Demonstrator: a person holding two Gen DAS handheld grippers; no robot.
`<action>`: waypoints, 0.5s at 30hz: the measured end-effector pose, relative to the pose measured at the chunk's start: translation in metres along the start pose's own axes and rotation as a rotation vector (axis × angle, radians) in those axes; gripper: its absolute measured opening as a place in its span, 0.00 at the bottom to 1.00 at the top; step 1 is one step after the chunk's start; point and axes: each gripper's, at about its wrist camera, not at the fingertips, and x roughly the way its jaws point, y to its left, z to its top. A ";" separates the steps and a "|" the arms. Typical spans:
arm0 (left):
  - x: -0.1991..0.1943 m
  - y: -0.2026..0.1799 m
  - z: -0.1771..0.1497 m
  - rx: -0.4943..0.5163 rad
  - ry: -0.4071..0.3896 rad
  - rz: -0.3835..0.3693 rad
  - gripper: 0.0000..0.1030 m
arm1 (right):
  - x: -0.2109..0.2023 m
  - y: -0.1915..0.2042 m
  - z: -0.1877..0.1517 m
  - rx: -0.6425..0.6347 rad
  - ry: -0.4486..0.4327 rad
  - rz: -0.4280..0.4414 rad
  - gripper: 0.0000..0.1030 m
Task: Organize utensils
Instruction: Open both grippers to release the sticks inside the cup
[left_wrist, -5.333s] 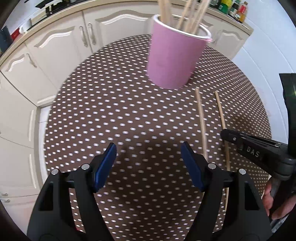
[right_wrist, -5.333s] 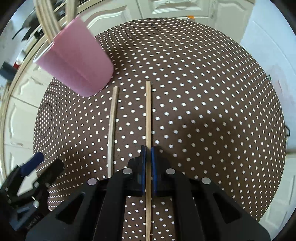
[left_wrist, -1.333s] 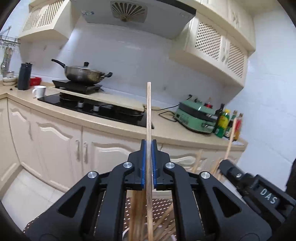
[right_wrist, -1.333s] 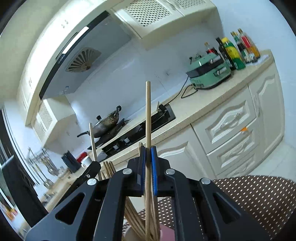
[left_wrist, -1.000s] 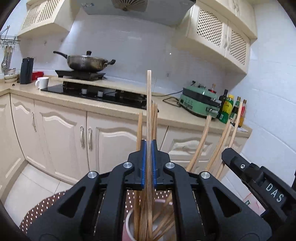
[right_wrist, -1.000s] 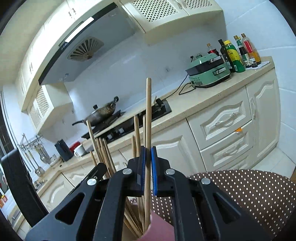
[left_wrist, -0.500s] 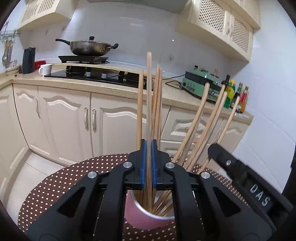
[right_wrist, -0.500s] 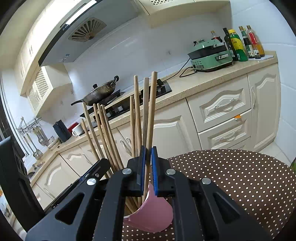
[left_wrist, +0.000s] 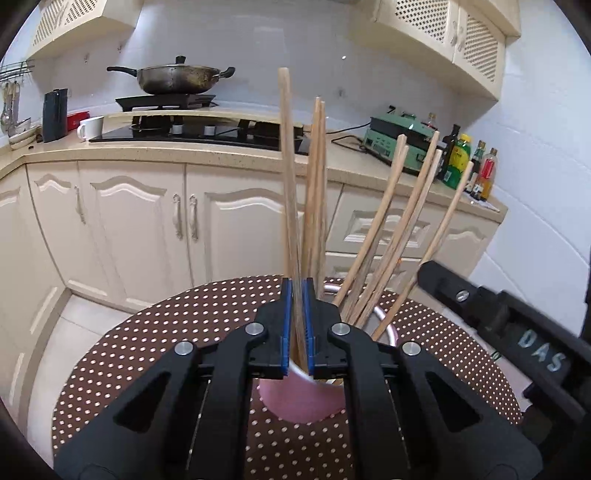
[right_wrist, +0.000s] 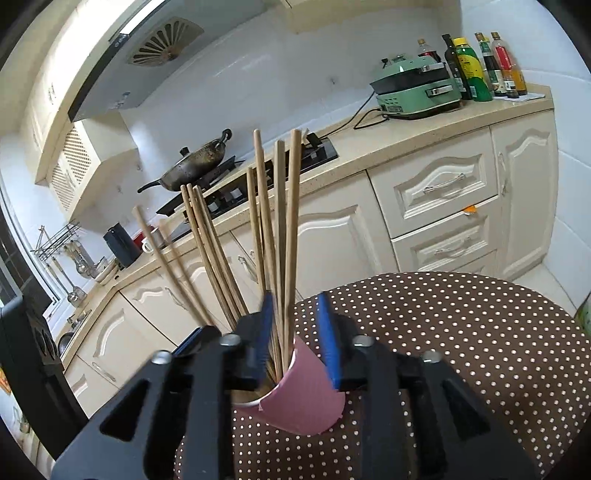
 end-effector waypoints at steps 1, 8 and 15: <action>-0.001 0.001 0.001 -0.001 0.010 0.004 0.08 | -0.003 0.002 0.002 -0.011 0.002 -0.019 0.40; -0.014 0.000 0.009 0.058 0.065 0.032 0.09 | -0.017 0.011 0.008 -0.036 0.032 -0.070 0.54; -0.019 -0.002 0.013 0.094 0.095 0.032 0.50 | -0.025 0.017 0.008 -0.046 0.068 -0.101 0.58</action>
